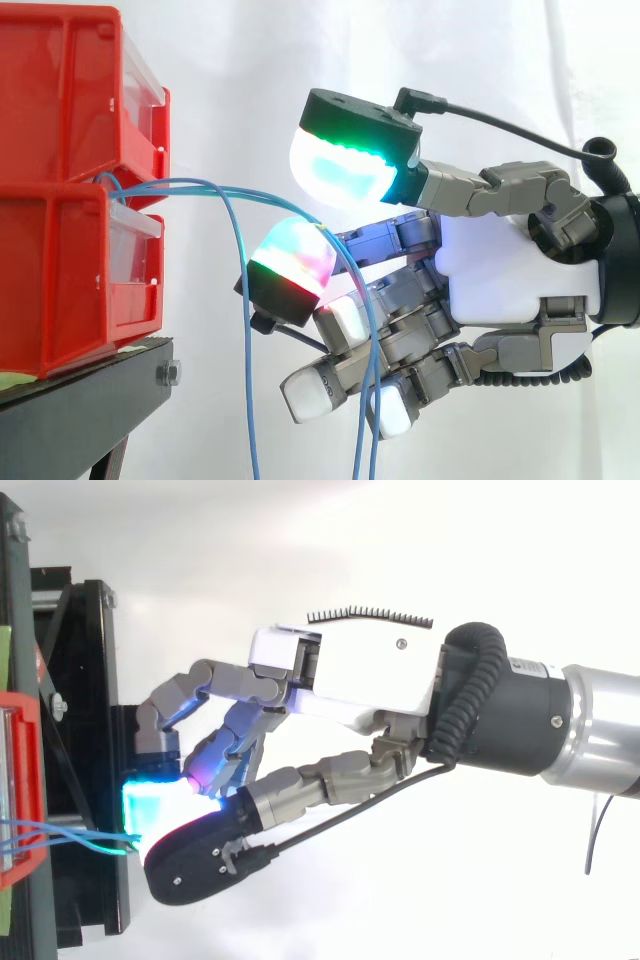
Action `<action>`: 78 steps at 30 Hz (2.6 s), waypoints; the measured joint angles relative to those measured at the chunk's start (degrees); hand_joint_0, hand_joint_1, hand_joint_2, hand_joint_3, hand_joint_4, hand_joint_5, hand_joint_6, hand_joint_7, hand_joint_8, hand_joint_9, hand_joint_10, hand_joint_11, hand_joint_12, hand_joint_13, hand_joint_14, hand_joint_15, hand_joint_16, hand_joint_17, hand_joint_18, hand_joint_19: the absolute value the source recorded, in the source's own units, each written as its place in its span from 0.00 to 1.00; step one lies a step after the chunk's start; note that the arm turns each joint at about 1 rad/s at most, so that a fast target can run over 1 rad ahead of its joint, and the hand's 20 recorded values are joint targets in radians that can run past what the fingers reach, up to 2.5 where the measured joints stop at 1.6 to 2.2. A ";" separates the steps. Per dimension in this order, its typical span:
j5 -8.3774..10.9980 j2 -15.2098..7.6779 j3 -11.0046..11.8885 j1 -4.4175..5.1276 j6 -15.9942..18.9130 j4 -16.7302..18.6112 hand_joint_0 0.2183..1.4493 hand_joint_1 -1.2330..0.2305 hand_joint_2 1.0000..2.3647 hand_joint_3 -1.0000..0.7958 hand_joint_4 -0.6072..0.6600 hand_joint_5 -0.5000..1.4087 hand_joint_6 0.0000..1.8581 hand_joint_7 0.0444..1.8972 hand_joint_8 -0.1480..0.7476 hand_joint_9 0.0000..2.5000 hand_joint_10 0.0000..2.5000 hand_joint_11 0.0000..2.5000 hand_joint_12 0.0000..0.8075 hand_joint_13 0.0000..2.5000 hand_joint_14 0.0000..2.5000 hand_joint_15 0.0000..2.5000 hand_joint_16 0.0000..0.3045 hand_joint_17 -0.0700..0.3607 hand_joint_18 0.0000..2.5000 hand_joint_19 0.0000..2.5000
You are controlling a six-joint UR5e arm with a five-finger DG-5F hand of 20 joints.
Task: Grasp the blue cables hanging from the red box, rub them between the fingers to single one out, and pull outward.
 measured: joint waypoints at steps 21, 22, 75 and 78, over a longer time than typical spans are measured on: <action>0.00 0.00 0.04 0.00 0.00 -0.03 0.31 0.31 0.01 0.41 0.63 0.17 0.47 0.53 0.65 0.37 0.01 0.31 0.59 0.32 0.01 0.18 0.21 0.50 0.38 0.23; 0.00 0.00 0.04 0.00 0.00 -0.04 0.32 0.31 0.01 0.42 0.63 0.17 0.47 0.52 0.66 0.37 0.01 0.31 0.60 0.32 0.01 0.18 0.22 0.51 0.38 0.22; -0.02 0.01 0.21 -0.01 0.00 -0.06 0.31 0.40 0.00 0.47 0.63 0.17 0.47 0.51 0.68 0.38 0.01 0.28 0.65 0.33 0.00 0.17 0.25 0.56 0.39 0.21; 0.00 -0.01 0.51 -0.01 0.00 -0.06 0.30 0.42 0.00 0.47 0.64 0.17 0.47 0.51 0.68 0.38 0.00 0.28 0.66 0.33 0.00 0.17 0.25 0.56 0.40 0.22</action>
